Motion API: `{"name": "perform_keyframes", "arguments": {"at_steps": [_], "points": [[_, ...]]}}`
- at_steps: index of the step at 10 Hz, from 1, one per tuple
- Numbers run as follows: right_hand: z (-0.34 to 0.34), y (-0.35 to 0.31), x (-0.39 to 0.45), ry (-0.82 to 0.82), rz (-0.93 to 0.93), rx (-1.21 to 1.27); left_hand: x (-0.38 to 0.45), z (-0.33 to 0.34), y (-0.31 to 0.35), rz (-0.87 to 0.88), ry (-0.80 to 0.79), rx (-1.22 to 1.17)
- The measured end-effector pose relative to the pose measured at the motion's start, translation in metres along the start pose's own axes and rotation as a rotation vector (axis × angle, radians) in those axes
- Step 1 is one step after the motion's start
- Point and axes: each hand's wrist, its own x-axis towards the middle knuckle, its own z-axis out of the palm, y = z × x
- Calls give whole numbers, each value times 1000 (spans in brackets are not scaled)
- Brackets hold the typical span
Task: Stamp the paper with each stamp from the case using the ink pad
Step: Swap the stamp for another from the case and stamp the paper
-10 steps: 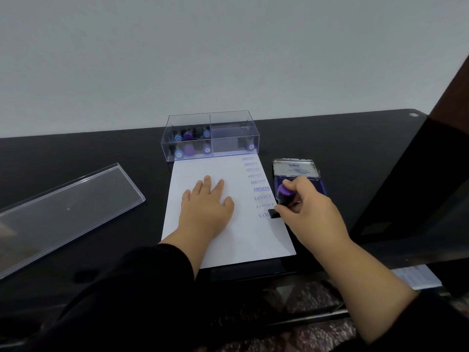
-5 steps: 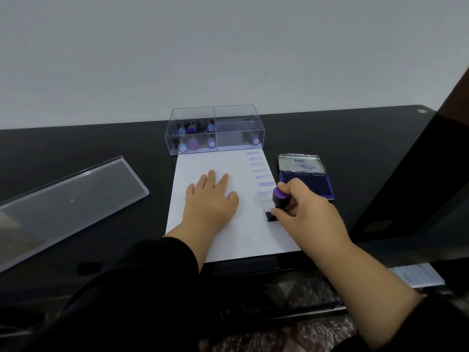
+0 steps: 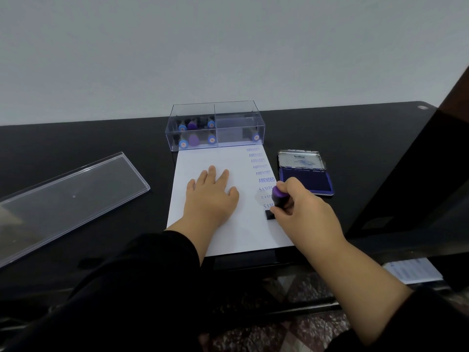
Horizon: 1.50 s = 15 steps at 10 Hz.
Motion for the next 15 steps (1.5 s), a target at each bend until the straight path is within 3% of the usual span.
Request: {"name": "perform_keyframes", "arguments": {"at_steps": [11, 15], "points": [[-1, 1, 2, -10, -30, 17, 0, 0, 0, -9, 1, 3], [-25, 31, 24, 296, 152, 527, 0, 0, 1, -8, 12, 1]]}}
